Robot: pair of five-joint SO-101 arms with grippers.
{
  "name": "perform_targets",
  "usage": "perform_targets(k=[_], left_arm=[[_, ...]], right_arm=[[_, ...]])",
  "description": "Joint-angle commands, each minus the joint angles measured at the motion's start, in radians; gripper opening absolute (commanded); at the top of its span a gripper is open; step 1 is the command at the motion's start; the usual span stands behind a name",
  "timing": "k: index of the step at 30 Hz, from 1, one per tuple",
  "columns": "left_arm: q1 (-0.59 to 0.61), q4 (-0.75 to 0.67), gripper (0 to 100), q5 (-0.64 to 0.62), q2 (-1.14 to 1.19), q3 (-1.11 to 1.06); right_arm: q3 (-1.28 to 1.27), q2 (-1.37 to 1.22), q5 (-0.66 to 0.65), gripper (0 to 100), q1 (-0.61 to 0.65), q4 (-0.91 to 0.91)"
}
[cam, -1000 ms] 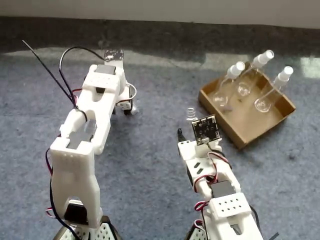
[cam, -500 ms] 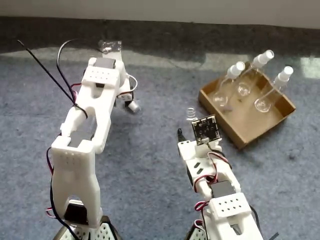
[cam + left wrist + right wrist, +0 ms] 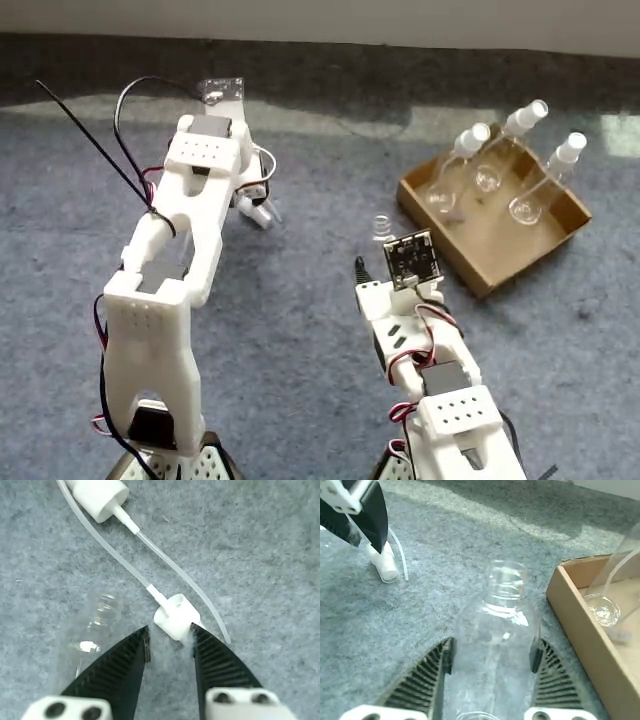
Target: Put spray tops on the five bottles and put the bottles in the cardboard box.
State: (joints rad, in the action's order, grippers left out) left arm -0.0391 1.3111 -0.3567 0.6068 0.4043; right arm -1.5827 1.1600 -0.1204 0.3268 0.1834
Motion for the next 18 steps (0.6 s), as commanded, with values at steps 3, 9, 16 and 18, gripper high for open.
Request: perform_targets(k=[3,9,16,18], left_arm=[[-0.012,-0.072,11,-0.008,-0.015,-0.036],[-0.012,-0.071,11,-0.008,-0.015,-0.041],[-0.022,-0.069,11,-0.008,-0.015,-0.042],[-0.025,-0.069,11,-0.008,-0.015,-0.042]], right_arm=[[0.012,0.024,0.000,12.0,-0.012,-0.030],[0.012,0.024,0.000,12.0,-0.012,-0.030],[0.012,0.024,0.000,12.0,-0.012,-0.030],[0.012,0.024,0.000,12.0,-0.012,-0.030]])
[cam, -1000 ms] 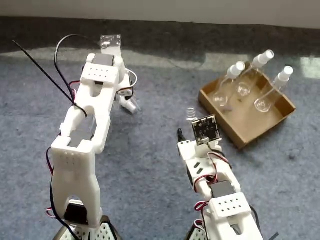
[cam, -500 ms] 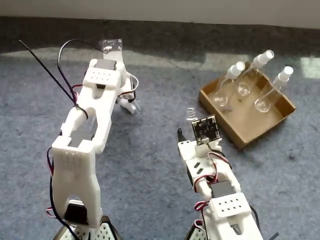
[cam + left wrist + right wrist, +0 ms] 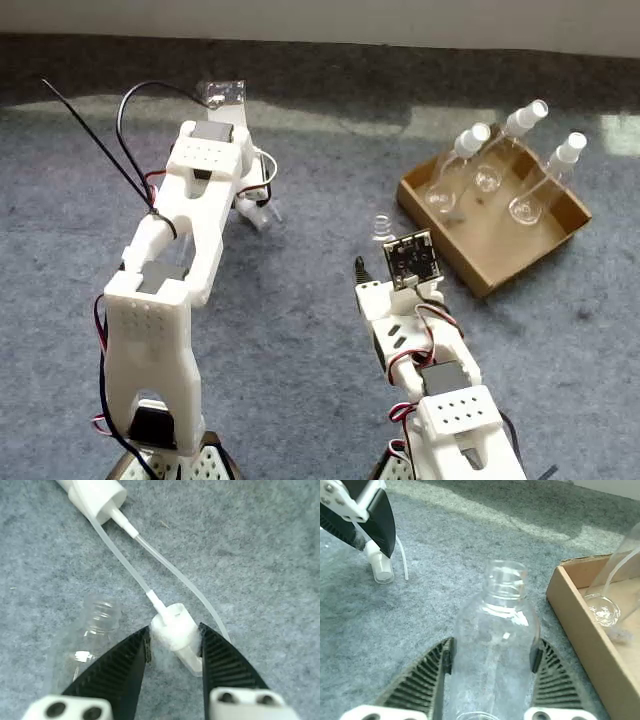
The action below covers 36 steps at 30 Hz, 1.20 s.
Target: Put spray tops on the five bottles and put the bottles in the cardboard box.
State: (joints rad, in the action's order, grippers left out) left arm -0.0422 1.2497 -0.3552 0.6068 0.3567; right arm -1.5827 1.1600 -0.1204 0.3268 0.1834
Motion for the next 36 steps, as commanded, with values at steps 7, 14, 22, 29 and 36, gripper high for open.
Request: perform_targets(k=[7,14,22,29,36], left_arm=[[-0.021,-0.008,17,-0.009,-0.016,-0.024],[-0.018,-0.009,23,-0.009,-0.016,-0.047],[-0.021,-0.011,23,-0.009,-0.015,-0.048],[-0.022,-0.015,22,-0.009,-0.015,-0.062],[-0.022,-0.032,1,-0.008,-0.015,-0.090]], right_arm=[[0.012,0.024,0.000,12.0,-0.012,-0.030],[0.012,0.024,0.000,12.0,-0.012,-0.030],[0.012,0.024,0.000,12.0,-0.012,-0.030],[0.012,0.024,0.000,12.0,-0.012,-0.030],[0.012,0.024,0.000,12.0,-0.012,-0.030]])
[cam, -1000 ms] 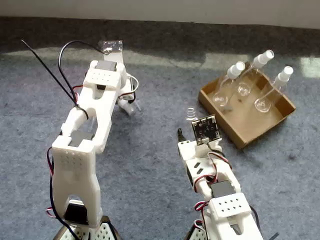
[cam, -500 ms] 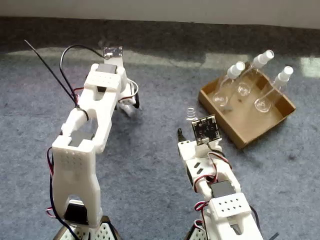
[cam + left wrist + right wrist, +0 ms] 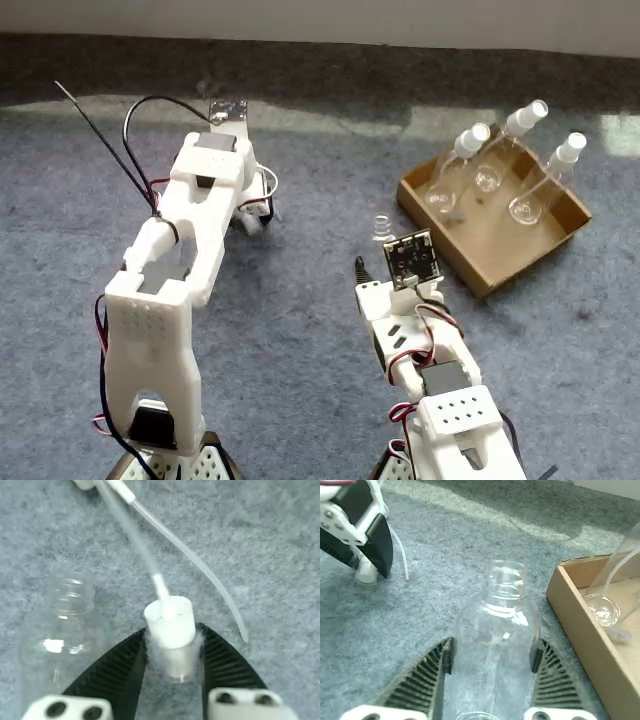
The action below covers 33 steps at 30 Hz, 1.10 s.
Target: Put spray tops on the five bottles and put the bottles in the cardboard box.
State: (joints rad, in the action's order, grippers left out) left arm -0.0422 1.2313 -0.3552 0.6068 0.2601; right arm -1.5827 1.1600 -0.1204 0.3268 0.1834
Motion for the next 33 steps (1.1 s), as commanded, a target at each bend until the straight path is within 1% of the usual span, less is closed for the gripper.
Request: perform_targets(k=[1,16,18,24,33], left_arm=[[-0.022,-0.012,0,-0.008,-0.015,0.007],[-0.024,0.005,0,-0.008,-0.028,0.016],[-0.025,0.043,0,-0.008,-0.028,0.045],[-0.025,0.249,0,-0.006,-0.068,0.173],[-0.025,0.388,0,-0.002,-0.074,0.271]], right_arm=[[0.012,0.024,0.000,12.0,-0.012,-0.030],[0.012,0.024,0.000,12.0,-0.012,-0.030],[0.012,0.024,0.000,12.0,-0.012,-0.030],[0.012,0.024,0.000,12.0,-0.012,-0.030],[0.012,0.024,0.000,12.0,-0.012,-0.030]])
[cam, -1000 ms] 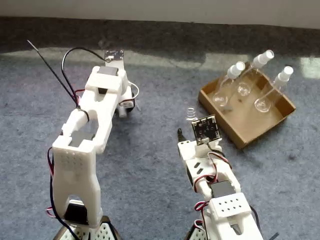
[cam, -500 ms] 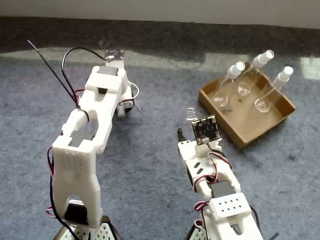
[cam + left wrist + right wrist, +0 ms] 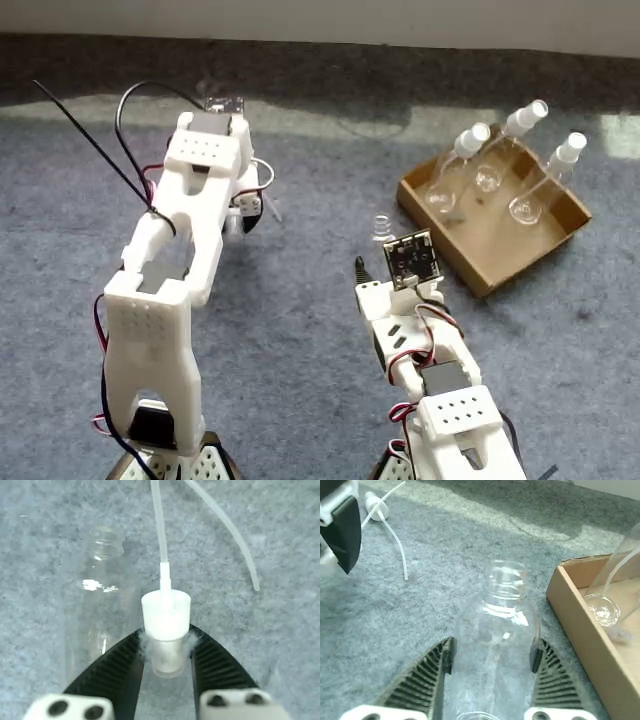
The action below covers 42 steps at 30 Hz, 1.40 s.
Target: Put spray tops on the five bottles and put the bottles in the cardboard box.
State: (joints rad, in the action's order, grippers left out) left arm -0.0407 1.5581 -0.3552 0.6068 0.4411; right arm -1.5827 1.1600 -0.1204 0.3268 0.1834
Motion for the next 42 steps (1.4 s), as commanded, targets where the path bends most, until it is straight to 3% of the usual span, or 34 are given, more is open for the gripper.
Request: perform_targets(k=[1,6,11,22,29,42], left_arm=[[-0.027,0.080,0,-0.002,-0.074,0.105],[-0.027,0.183,0,0.000,-0.074,0.197],[-0.025,0.193,0,0.000,-0.108,0.211],[-0.027,0.190,0,0.020,-0.518,-0.028],[-0.024,0.189,0,0.361,-0.730,-0.139],[-0.019,0.187,0,0.750,-0.892,-0.455]], right_arm=[[0.012,0.024,0.000,12.0,-0.012,-0.030],[0.012,0.024,0.000,12.0,-0.012,-0.030],[0.012,0.024,0.000,12.0,-0.012,-0.030],[0.012,0.024,0.000,12.0,-0.012,-0.030],[0.012,0.024,0.000,12.0,-0.012,-0.030],[0.012,0.024,0.000,12.0,-0.012,-0.030]])
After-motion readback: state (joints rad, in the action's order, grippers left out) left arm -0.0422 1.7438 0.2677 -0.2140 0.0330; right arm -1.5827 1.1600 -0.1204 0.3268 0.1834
